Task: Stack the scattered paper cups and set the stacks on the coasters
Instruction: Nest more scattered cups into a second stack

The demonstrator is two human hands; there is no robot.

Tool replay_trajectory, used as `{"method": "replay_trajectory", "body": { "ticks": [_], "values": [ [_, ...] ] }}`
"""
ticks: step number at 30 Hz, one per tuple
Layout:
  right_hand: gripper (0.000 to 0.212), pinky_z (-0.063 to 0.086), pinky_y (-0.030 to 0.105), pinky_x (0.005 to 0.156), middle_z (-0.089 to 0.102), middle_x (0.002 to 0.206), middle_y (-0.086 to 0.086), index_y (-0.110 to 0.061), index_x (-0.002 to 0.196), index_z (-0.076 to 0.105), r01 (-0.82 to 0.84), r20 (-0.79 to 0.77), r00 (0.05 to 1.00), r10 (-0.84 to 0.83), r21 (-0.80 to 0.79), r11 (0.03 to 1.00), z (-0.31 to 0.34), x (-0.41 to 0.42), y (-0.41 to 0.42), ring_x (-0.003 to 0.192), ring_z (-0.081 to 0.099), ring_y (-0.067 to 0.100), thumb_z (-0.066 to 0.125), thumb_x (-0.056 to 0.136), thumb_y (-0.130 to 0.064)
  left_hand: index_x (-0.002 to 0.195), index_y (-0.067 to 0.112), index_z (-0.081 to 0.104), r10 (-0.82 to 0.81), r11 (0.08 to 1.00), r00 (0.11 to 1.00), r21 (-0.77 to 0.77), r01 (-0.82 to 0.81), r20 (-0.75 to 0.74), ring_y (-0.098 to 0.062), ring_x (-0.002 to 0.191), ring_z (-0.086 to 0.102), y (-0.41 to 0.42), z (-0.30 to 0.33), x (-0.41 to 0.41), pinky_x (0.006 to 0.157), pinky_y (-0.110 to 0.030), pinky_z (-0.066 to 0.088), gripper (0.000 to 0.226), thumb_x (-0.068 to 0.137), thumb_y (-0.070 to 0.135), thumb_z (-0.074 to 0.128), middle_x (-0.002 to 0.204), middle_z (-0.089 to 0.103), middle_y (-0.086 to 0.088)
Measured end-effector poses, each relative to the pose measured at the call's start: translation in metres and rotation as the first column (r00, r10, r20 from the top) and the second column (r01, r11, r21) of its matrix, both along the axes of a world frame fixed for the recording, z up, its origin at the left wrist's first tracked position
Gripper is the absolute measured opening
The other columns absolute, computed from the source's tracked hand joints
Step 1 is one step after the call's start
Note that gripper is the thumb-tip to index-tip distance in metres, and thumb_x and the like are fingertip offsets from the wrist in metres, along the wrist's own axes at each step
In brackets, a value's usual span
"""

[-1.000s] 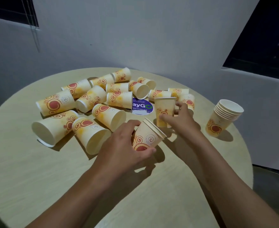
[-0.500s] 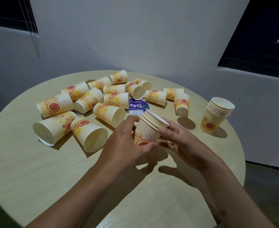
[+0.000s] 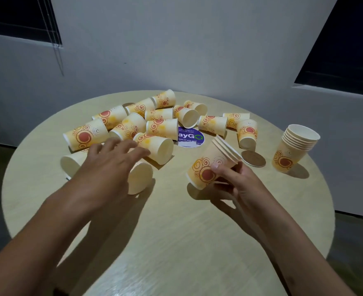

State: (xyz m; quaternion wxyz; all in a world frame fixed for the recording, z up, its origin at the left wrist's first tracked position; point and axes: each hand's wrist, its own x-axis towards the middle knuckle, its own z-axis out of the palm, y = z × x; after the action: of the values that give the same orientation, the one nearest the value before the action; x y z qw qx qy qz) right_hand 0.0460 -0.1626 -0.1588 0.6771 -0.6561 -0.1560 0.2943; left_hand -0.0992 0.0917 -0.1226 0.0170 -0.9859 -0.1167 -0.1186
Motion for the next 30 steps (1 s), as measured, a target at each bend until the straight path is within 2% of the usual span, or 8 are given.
{"method": "replay_trajectory", "body": {
  "ticks": [4,9,13,17,20,22,27,30],
  "values": [
    [0.067,0.061,0.033,0.086,0.078,0.119,-0.002,-0.032,0.125,0.066,0.028,0.101,0.994,-0.031,0.035,0.999,0.005,-0.008,0.015,0.113,0.073,0.018,0.09,0.067,-0.054,0.138,0.046,0.035,-0.071,0.997,0.997,-0.046,0.07,-0.018,-0.02,0.137,0.021,0.002,-0.015,0.004,0.1,-0.042,0.022,0.061,0.083,0.053,0.058,0.147,0.038,0.015],
    [0.067,0.059,0.037,0.094,0.077,0.119,0.005,-0.021,0.128,0.064,0.079,0.16,0.981,-0.106,0.168,0.983,0.008,-0.012,0.021,0.114,0.072,0.022,0.084,0.069,-0.046,0.133,0.042,0.04,-0.102,0.962,0.981,-0.235,0.139,0.163,-0.015,0.115,0.037,-0.014,-0.01,0.014,0.097,-0.039,0.026,0.074,0.067,0.056,0.07,0.124,0.051,0.011],
    [0.081,0.056,0.042,0.102,0.072,0.128,0.007,-0.018,0.14,0.057,0.001,0.264,0.964,-0.019,0.066,0.998,0.011,-0.024,0.028,0.119,0.069,0.022,0.083,0.069,-0.046,0.135,0.042,0.043,-0.127,0.812,0.942,-0.513,0.279,0.311,-0.008,0.104,0.049,-0.046,-0.006,0.027,0.084,-0.035,0.051,0.077,0.066,0.056,0.074,0.119,0.049,0.015],
    [0.089,0.054,0.042,0.104,0.069,0.134,0.006,-0.023,0.144,0.054,-0.117,0.25,0.961,0.122,-0.037,0.992,0.008,-0.035,0.031,0.122,0.066,0.021,0.084,0.065,-0.053,0.134,0.037,0.045,-0.124,0.669,0.916,-0.65,0.361,0.381,-0.008,0.106,0.053,-0.059,-0.007,0.035,0.083,-0.035,0.056,0.071,0.072,0.044,0.078,0.124,0.053,0.01],
    [0.069,0.061,0.029,0.086,0.077,0.116,-0.003,-0.028,0.132,0.061,-0.095,0.23,0.969,0.087,0.025,0.995,0.006,-0.034,0.033,0.109,0.073,0.016,0.087,0.069,-0.038,0.139,0.041,0.037,-0.168,0.683,0.923,-0.635,0.362,0.345,-0.007,0.108,0.051,-0.056,-0.012,0.036,0.085,-0.036,0.055,0.083,0.069,0.042,0.082,0.127,0.05,0.013],
    [0.072,0.059,0.04,0.096,0.075,0.121,-0.001,-0.028,0.134,0.06,-0.025,0.229,0.973,0.018,0.028,0.999,0.005,-0.025,0.034,0.115,0.07,0.021,0.088,0.068,-0.04,0.14,0.047,0.031,-0.154,0.776,0.953,-0.566,0.279,0.26,-0.005,0.108,0.047,-0.041,-0.014,0.035,0.084,-0.032,0.049,0.089,0.066,0.046,0.081,0.125,0.046,0.02],
    [0.052,0.056,0.047,0.102,0.074,0.125,0.001,-0.038,0.118,0.066,0.166,0.167,0.968,-0.187,0.132,0.977,-0.001,0.0,0.034,0.119,0.068,0.024,0.087,0.07,-0.045,0.138,0.042,0.037,-0.018,0.989,0.976,-0.139,0.049,0.217,-0.019,0.124,0.038,0.003,-0.019,0.05,0.092,-0.042,0.035,0.064,0.077,0.057,0.047,0.14,0.045,0.01],
    [0.049,0.058,0.039,0.095,0.076,0.122,-0.001,-0.043,0.112,0.072,0.197,0.142,0.964,-0.224,0.181,0.964,-0.001,0.005,0.035,0.116,0.071,0.02,0.087,0.066,-0.051,0.14,0.041,0.036,0.01,0.997,0.988,-0.078,0.002,0.152,-0.022,0.134,0.031,0.013,-0.028,0.068,0.101,-0.047,0.032,0.068,0.081,0.048,0.068,0.148,0.04,0.008]
  ]
}}
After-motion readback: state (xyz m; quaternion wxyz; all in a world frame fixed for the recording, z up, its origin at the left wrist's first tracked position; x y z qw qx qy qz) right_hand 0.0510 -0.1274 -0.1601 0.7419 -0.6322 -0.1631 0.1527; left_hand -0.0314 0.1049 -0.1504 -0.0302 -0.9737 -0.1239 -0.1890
